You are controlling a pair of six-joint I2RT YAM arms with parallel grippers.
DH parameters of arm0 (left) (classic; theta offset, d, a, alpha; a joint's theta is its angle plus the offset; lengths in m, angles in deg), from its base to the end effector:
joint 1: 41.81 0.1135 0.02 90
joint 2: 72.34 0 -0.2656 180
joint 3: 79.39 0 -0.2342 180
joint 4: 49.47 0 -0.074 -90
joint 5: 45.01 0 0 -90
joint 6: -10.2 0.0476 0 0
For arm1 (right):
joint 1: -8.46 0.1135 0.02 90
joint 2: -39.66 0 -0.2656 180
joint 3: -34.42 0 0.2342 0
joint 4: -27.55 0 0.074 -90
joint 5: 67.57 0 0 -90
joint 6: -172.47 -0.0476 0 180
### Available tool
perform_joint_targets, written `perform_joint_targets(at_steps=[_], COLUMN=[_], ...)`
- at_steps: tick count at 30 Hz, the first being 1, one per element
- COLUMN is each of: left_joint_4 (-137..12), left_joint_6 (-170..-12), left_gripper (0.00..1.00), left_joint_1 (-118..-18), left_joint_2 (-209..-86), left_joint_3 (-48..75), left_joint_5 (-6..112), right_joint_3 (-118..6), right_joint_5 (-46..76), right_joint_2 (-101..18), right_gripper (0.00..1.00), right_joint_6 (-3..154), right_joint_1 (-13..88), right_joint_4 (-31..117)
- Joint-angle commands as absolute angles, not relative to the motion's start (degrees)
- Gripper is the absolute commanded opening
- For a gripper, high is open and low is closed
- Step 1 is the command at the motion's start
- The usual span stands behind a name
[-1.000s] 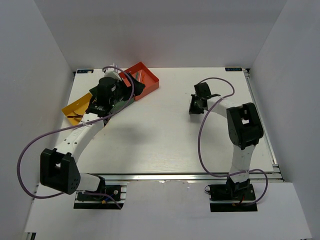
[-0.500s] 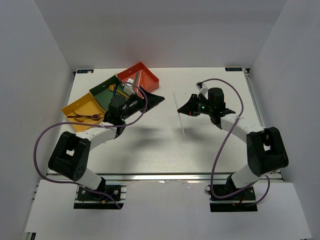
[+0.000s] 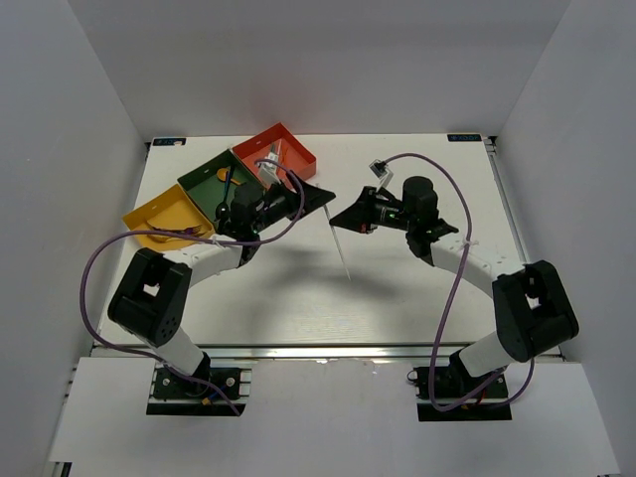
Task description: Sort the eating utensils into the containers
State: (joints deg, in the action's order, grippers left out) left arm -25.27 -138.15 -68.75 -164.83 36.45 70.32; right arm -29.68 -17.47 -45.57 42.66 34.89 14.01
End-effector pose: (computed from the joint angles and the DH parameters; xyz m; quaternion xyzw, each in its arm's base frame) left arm 0.3067 -0.1787 0.2593 -0.0496 0.7281 -0.5683 0.3801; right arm 0.2783 0.1724 0.2792 -0.1408 0.7286 0.5533 0.3784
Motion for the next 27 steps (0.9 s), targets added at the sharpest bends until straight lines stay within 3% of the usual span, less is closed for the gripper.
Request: perform_joint_targets(at_steps=[1,3,4,5,6,7,8,11,13,15,27], left_joint_4=[-25.92,-25.47,-25.65,-25.65,-25.91,-27.65,-29.93,-51.77,-70.70,-75.29,-72.67], left_joint_6=[-136.31,-136.40,-136.31,-136.23,-136.23,-134.92,-133.25,-119.22,-105.82,-97.95,-73.49], left_gripper=[0.64,0.29,0.06,0.00,0.00,0.00,0.00,0.00,0.00,0.00,0.00], left_joint_1=[-69.23,-69.23,-69.23,-69.23,-69.23,-69.14,-68.88,-67.04,-66.15,-64.58,-62.55], left_joint_2=[-164.01,-164.44,-164.62,-164.88,-165.06,-165.32,-165.33,-166.64,-170.40,-173.31,-202.47], left_joint_3=[34.88,34.09,33.57,32.86,31.73,30.84,29.53,18.31,5.08,-2.09,-43.42], left_joint_5=[69.52,69.95,70.13,70.91,71.10,71.10,71.19,65.06,49.89,41.61,30.32], right_joint_3=[-32.90,-33.69,-33.78,-33.69,-33.52,-33.43,-33.25,-31.24,-29.04,-27.29,-23.59], right_joint_5=[-18.52,-18.35,-18.35,-18.26,-17.56,-17.03,-15.72,-10.04,-4.66,-0.86,2.40], right_joint_2=[-45.68,-46.73,-47.08,-47.35,-47.70,-47.88,-47.62,-44.38,-41.65,-37.61,-24.33], right_gripper=[0.00,0.00,0.00,0.00,0.01,0.11,0.33,0.61,0.66,0.70,0.78], right_joint_6=[41.25,41.16,41.07,40.81,40.11,39.93,40.02,39.23,40.10,41.94,55.13], right_joint_1=[35.79,36.84,37.19,37.28,37.28,37.11,36.15,31.51,28.95,26.22,23.57], right_joint_4=[10.49,10.31,9.27,8.82,8.56,8.29,9.68,16.16,22.58,28.23,42.04])
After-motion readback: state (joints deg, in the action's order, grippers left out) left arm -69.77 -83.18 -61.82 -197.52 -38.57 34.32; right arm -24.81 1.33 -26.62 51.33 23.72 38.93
